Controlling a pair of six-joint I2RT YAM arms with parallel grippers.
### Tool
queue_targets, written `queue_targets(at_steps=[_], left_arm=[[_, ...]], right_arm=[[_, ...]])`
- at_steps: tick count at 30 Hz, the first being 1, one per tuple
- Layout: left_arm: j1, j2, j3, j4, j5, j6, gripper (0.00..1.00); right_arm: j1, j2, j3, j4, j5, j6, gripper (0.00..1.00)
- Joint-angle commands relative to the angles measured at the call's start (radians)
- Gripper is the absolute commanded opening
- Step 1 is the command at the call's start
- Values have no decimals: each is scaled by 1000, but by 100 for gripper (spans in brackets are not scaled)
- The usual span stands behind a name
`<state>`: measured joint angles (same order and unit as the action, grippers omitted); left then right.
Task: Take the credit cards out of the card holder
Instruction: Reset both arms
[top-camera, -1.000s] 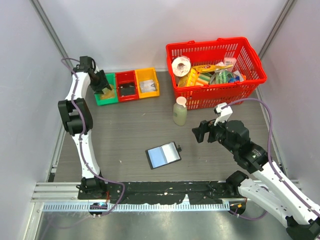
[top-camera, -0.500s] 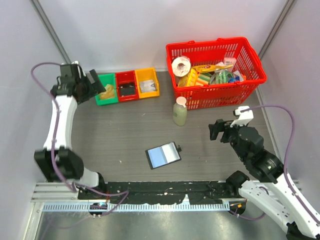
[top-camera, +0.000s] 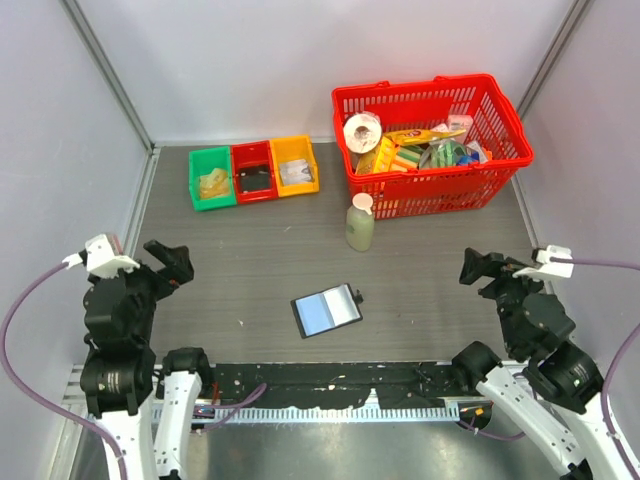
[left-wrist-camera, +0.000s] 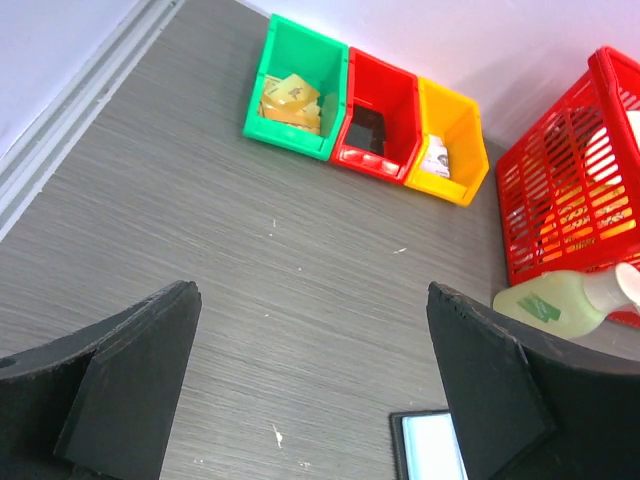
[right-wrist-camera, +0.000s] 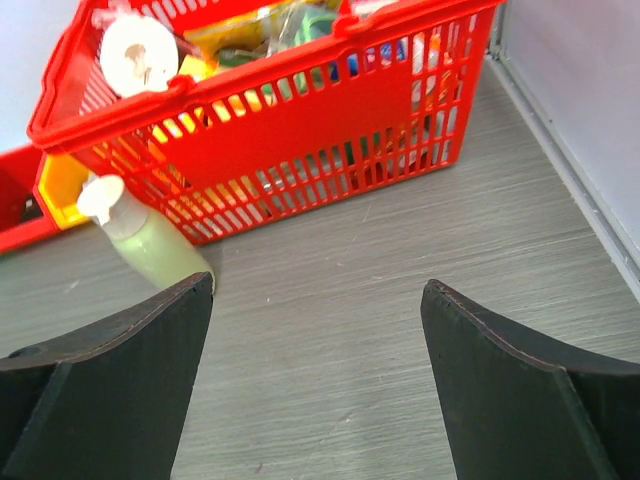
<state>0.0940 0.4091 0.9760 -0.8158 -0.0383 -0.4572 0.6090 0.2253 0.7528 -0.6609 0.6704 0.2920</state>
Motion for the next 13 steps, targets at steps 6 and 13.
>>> queue_targets(at_steps=[6,13], left_arm=[[-39,-78,-16,-78,-72,-49,100],[-82,-93,-26,-72,-61,-61,100]], right_arm=[[5,-107,-20,20,81,42,89],[5,-106,-20,12,98,48,89]])
